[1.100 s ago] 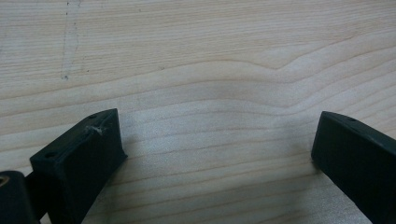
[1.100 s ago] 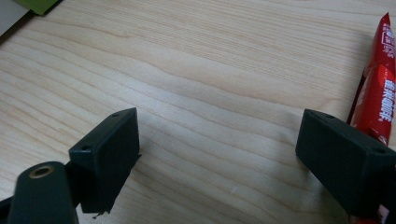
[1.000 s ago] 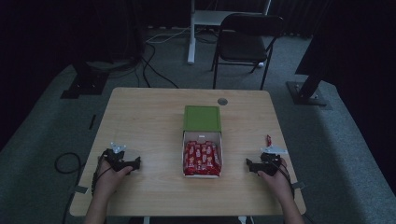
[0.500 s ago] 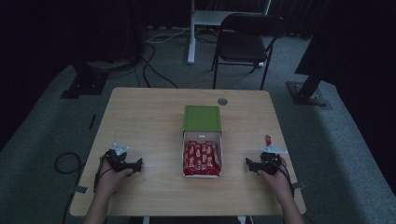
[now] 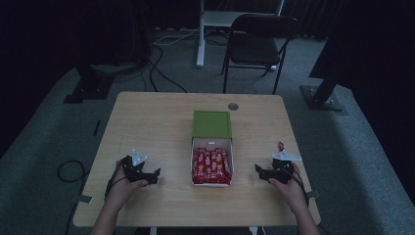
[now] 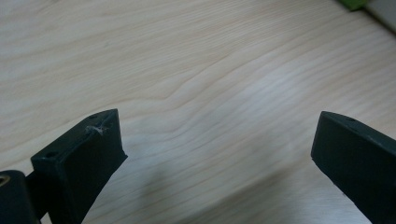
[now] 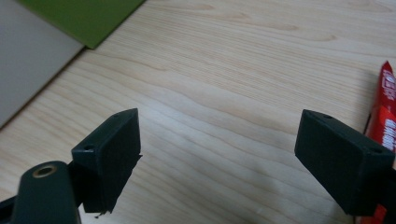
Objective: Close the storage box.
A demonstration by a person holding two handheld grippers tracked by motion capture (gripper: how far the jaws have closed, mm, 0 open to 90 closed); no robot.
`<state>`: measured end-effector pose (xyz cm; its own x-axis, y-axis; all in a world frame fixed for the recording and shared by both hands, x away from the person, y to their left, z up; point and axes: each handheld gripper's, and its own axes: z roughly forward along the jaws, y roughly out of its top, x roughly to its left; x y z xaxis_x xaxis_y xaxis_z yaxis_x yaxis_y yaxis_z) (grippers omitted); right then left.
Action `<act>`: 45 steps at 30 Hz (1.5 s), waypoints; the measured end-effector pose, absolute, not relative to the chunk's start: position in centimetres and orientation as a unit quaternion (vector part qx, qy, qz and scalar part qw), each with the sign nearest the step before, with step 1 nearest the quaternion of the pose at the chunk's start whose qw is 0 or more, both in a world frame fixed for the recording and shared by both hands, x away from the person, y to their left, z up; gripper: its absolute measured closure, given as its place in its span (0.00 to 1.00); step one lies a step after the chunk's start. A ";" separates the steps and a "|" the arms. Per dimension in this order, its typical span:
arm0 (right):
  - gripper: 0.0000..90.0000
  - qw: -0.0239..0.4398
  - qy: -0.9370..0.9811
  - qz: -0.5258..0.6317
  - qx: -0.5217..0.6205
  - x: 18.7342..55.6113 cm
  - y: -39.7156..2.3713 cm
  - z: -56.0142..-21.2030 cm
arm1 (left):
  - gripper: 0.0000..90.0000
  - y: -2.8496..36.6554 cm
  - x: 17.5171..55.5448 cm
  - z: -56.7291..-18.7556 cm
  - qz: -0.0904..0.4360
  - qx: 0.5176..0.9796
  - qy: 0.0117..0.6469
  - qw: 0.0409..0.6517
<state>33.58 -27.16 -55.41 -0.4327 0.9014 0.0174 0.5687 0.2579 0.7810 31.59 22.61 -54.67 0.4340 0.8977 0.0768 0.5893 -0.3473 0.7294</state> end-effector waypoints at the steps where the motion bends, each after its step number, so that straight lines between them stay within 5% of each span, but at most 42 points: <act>1: 0.16 0.225 0.761 0.373 0.481 33.5 -27.1 -55.3 | 0.03 22.4 31.5 -54.5 0.242 0.786 0.470 0.320; 27: 0.16 0.186 0.775 0.470 0.380 29.7 -22.5 -49.1 | 0.03 17.0 28.9 -49.5 0.237 0.811 0.364 0.392; 45: 0.16 0.141 0.792 0.478 0.351 29.4 -20.3 -49.9 | 0.03 14.2 29.2 -50.0 0.215 0.823 0.330 0.409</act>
<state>29.44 -20.33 -49.93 -0.7131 0.6920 0.1126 0.4220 0.2954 0.8571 29.20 14.15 -49.97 0.6895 0.7195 0.0831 0.3684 -0.4472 0.8150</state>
